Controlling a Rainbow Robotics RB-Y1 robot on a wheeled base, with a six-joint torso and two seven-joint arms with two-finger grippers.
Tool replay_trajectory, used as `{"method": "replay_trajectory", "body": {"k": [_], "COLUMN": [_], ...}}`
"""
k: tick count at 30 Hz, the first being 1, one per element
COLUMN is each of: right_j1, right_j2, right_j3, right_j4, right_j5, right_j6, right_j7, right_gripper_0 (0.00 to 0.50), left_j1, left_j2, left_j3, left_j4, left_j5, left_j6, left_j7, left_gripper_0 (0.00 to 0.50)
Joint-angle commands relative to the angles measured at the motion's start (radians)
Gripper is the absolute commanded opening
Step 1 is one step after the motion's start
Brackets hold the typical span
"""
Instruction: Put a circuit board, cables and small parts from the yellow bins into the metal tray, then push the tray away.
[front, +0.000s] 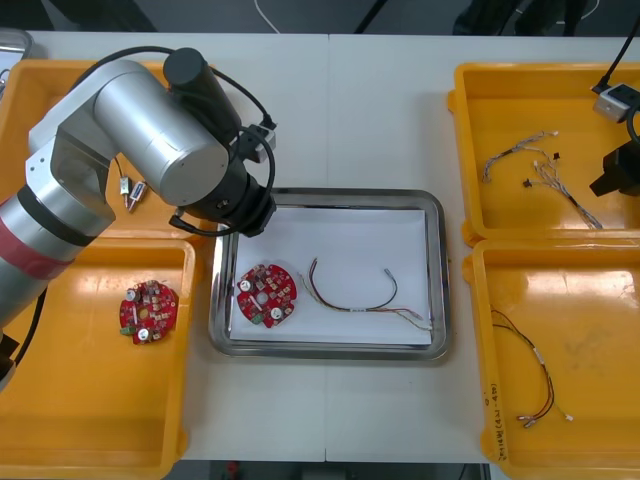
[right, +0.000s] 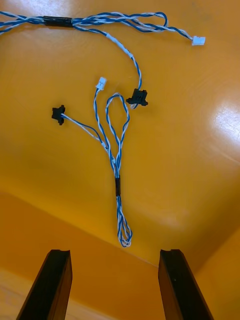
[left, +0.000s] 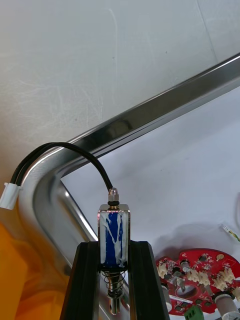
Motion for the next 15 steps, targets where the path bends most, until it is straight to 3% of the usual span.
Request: {"method": "replay_trajectory", "body": {"k": [1, 15], "right_j1": [-0.052, -0.051], "right_j2": [-0.048, -0.045], "right_j3": [0.044, 0.061], "right_j4": [0.029, 0.117], "right_j5": [0.008, 0.004], "right_j6": [-0.059, -0.148], "right_j7": [0.054, 0.081], "right_gripper_0": [0.5, 0.5], "left_j1": [0.002, 0.004], "left_j2": [-0.018, -0.022], "left_j3": [-0.053, -0.135], "left_j4": [0.01, 0.07], "left_j5": [-0.02, -0.032], "left_j6": [-0.039, -0.121], "left_j7": [0.072, 0.1], "left_gripper_0": [0.003, 0.004]}}
